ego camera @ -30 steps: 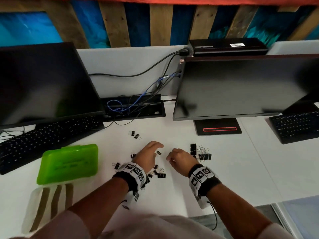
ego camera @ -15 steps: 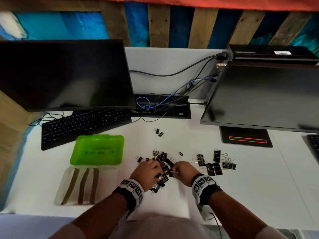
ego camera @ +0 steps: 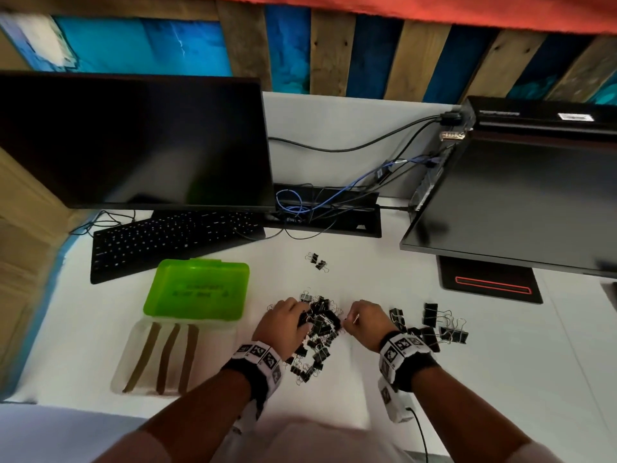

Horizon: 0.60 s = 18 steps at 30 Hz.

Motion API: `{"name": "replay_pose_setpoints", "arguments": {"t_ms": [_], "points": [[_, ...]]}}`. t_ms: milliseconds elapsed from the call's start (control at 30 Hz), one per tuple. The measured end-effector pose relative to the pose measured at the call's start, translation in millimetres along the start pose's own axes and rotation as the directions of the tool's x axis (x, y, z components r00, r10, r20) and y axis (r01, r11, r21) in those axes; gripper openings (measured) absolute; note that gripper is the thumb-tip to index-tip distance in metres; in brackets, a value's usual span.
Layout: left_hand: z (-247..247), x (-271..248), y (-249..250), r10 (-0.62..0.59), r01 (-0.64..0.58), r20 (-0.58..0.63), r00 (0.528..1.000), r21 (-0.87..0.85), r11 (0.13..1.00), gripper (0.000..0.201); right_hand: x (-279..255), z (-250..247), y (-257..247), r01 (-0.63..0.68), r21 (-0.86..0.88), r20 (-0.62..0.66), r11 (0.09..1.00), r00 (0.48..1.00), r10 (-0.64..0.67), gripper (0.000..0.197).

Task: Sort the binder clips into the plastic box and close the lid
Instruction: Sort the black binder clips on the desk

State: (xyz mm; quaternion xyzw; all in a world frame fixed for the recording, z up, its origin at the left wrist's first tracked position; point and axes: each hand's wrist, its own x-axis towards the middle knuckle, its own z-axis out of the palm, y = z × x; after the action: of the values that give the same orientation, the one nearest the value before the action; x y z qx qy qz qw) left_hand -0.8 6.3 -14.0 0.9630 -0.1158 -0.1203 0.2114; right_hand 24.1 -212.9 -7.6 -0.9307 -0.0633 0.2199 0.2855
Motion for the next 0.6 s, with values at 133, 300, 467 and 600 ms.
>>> {"name": "replay_pose_setpoints", "arguments": {"t_ms": [133, 300, 467, 600], "points": [[-0.3, 13.6, 15.5, -0.116, 0.116, 0.033, 0.993, -0.025, 0.993, 0.032, 10.6, -4.4, -5.2, -0.038, -0.028, 0.012, 0.999, 0.999, 0.038, 0.027], [1.4, 19.4, 17.8, -0.103, 0.104, 0.034, 0.994, -0.02, 0.994, 0.011, 17.9, 1.4, -17.8, -0.015, -0.097, 0.05, 0.995, 0.999, 0.02, 0.025], [-0.7, 18.1, 9.9, -0.104, 0.108, 0.056, 0.993, -0.061, 0.992, 0.022, 19.2, 9.2, -23.7, 0.031, -0.064, 0.076, 0.997, 0.997, -0.026, 0.011], [4.2, 15.0, 13.0, -0.073, 0.076, 0.096, 0.993, -0.024, 0.997, 0.022, 17.7, 7.7, -19.9, 0.023, 0.039, 0.054, 0.999, 0.998, -0.025, 0.005]]}}
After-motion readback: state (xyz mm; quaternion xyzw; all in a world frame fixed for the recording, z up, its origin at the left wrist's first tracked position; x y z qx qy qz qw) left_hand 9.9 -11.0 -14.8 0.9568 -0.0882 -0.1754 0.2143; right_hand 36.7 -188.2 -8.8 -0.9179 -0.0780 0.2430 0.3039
